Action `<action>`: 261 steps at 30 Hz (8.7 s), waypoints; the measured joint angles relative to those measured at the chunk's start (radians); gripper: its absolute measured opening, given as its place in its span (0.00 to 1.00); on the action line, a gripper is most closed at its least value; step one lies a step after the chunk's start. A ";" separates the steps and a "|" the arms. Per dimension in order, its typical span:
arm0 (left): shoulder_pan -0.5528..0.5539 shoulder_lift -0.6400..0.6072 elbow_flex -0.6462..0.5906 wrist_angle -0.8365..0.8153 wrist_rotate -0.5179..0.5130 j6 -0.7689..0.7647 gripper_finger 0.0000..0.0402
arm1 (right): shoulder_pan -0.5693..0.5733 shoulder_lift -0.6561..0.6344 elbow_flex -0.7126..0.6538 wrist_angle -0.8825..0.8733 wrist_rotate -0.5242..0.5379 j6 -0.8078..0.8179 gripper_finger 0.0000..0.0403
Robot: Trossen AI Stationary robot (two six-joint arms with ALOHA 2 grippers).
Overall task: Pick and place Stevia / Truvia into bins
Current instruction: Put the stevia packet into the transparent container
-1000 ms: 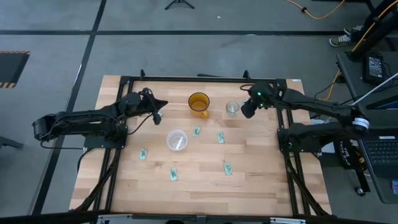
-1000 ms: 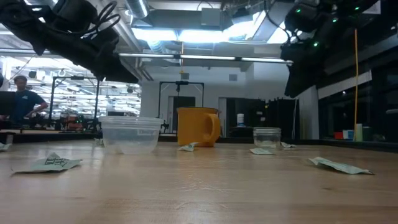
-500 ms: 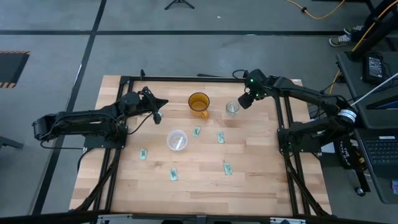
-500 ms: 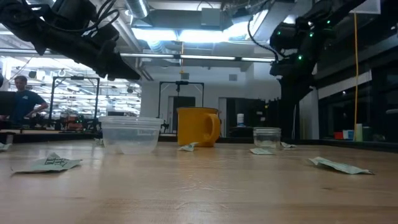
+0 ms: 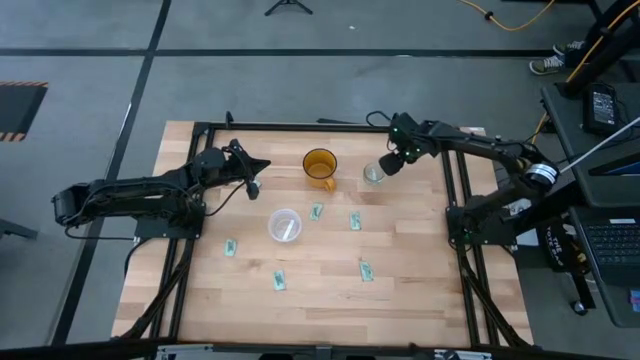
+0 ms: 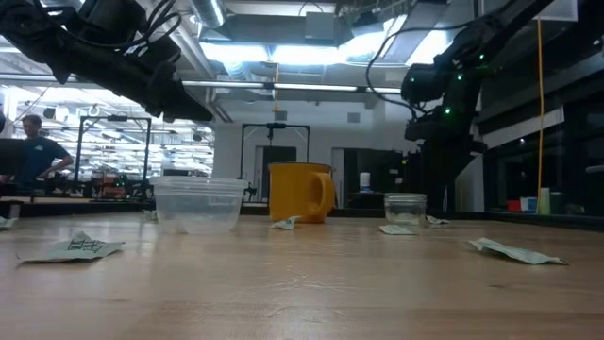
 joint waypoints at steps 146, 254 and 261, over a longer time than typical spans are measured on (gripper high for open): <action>-0.001 0.000 0.000 0.013 0.008 0.017 0.00 | 0.366 -0.341 -0.497 0.840 -0.032 -0.030 0.00; -0.019 0.000 0.000 -0.255 -0.109 -0.263 0.42 | 0.324 -0.178 -0.432 1.221 -0.100 -0.407 0.03; -0.103 0.043 0.088 -0.476 -0.250 -0.402 0.48 | 0.324 -0.178 -0.432 1.234 -0.100 -0.407 0.03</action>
